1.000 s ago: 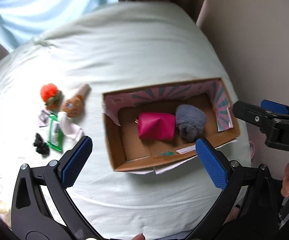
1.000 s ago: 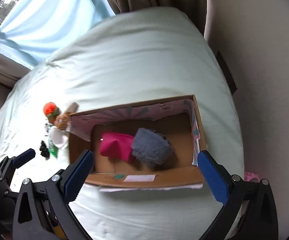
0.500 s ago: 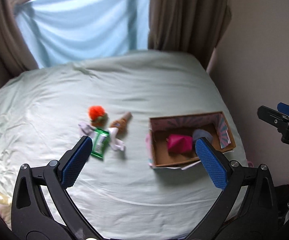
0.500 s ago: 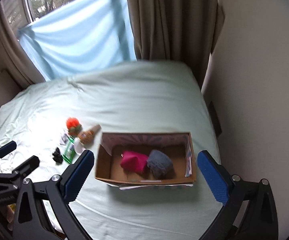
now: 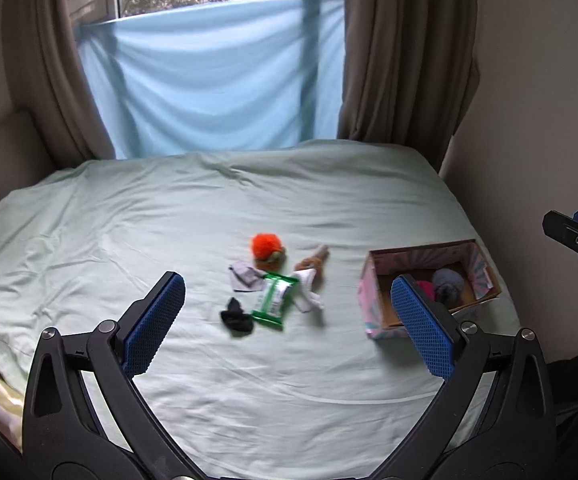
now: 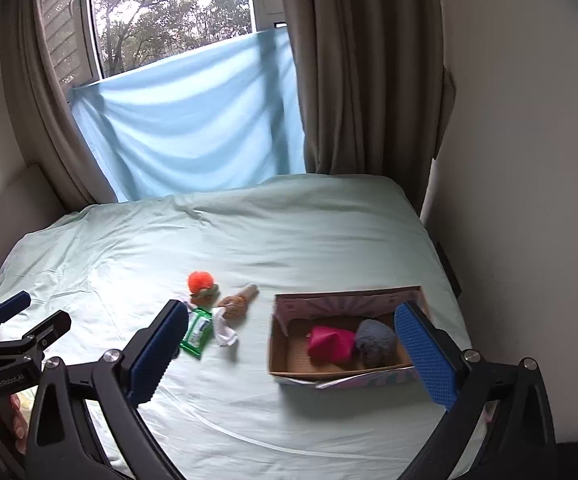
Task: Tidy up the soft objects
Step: 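Withdraw both tools from the box toward the remaining items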
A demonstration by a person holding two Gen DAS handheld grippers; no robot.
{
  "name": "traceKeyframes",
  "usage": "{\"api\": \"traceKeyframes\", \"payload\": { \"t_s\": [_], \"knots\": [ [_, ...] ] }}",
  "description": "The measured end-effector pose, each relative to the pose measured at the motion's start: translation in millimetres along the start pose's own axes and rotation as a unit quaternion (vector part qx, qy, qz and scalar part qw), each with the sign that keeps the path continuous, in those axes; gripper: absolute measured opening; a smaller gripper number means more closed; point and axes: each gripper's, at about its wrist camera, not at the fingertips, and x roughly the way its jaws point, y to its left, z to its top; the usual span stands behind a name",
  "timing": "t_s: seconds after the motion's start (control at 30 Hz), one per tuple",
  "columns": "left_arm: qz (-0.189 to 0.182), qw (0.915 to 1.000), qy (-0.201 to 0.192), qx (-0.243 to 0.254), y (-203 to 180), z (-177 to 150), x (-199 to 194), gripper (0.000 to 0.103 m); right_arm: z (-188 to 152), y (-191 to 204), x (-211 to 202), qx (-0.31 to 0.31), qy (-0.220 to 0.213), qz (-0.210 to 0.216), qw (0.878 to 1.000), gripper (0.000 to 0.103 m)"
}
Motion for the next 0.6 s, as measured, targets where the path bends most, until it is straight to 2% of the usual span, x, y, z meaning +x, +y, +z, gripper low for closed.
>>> {"api": "traceKeyframes", "payload": {
  "t_s": [0.2,0.33,0.43,0.6],
  "knots": [
    [-0.013,0.9999,0.003,0.006,49.0,-2.9,9.2,0.102,-6.4,43.7,8.5,0.005,-0.009,-0.006,1.000,0.103],
    [-0.024,0.9997,0.009,0.003,79.7,-5.2,30.3,0.102,-13.4,72.4,23.9,0.006,-0.016,-0.012,1.000,0.103],
    [-0.031,0.9992,0.021,0.010,98.8,-13.6,55.2,0.102,-21.0,91.7,40.6,0.006,-0.019,-0.016,1.000,0.103],
    [-0.047,0.9978,0.035,0.031,115.9,-36.2,107.1,0.102,-43.6,118.4,91.4,0.000,-0.003,-0.017,1.000,0.103]
  ]
}}
